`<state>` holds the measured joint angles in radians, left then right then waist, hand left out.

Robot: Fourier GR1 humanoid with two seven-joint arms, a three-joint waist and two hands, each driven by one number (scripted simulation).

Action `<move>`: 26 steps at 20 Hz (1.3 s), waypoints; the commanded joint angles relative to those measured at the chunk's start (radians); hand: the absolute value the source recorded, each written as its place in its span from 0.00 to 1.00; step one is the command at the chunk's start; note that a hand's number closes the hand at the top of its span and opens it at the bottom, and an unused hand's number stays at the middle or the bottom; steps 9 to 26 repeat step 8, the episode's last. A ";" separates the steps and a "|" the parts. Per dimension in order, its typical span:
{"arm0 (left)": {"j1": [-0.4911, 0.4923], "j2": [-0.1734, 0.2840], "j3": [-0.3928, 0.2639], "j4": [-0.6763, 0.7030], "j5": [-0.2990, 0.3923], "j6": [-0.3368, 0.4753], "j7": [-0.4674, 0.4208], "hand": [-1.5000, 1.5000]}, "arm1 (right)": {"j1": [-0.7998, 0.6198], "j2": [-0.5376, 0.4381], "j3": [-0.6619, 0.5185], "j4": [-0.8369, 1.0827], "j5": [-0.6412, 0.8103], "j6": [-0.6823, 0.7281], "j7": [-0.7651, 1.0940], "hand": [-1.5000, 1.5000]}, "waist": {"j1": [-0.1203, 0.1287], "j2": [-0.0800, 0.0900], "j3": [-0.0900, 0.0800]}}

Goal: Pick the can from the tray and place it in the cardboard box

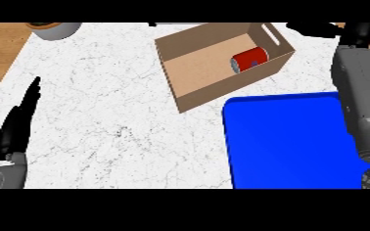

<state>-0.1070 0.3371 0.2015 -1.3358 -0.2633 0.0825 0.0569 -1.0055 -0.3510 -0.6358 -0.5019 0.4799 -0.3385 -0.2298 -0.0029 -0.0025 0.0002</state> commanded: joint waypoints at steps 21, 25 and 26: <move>-0.022 -0.008 0.020 0.059 -0.006 0.008 -0.023 0.50 | 0.335 -0.114 0.069 -0.363 -0.094 0.338 0.106 0.00 | -0.023 -0.004 -0.002; -0.022 -0.008 0.020 0.059 -0.006 0.008 -0.023 0.50 | 0.335 -0.114 0.069 -0.363 -0.094 0.338 0.106 0.00 | -0.023 -0.004 -0.002; -0.022 -0.008 0.020 0.059 -0.006 0.008 -0.023 0.50 | 0.335 -0.114 0.069 -0.363 -0.094 0.338 0.106 0.00 | -0.023 -0.004 -0.002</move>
